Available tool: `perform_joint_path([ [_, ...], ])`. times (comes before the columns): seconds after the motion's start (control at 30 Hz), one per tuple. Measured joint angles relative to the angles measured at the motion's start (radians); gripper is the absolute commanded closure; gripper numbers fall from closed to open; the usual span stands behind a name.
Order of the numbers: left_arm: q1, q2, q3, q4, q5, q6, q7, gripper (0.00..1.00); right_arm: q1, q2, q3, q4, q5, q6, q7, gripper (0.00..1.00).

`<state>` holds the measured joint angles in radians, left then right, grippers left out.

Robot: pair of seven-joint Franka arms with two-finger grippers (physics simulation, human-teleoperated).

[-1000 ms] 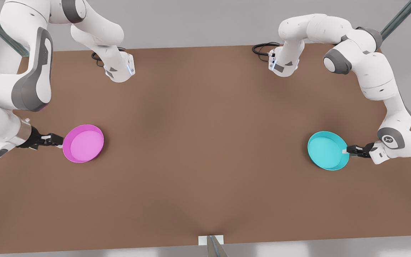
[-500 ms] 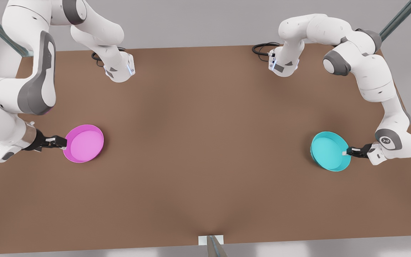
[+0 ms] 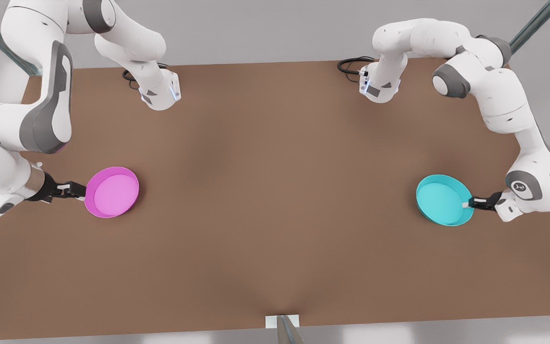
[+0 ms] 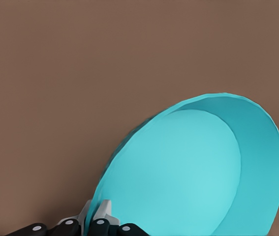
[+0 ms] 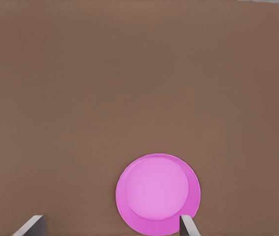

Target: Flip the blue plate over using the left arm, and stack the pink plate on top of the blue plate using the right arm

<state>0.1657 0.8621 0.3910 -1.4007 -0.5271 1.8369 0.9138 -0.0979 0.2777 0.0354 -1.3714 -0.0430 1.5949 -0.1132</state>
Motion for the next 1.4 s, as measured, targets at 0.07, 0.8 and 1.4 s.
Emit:
perform_joint_path([
  [0.07, -0.009, -0.01, 0.0, 0.0, 0.005, -0.008, -0.017, 0.79, -0.007, 0.0, 0.0, 0.0, 0.0, -0.001, 0.001, 0.0],
  [0.8, -0.508, -0.28, 0.003, 0.0, 0.585, -0.07, -0.605, 0.79, -0.054, -0.002, -0.003, 0.005, -0.014, 0.003, -0.008, 0.0],
  [1.4, -1.13, -0.274, -0.004, 0.014, 1.276, -0.236, -1.272, 0.79, -0.066, -0.003, -0.003, 0.006, -0.029, -0.001, -0.034, 0.0],
])
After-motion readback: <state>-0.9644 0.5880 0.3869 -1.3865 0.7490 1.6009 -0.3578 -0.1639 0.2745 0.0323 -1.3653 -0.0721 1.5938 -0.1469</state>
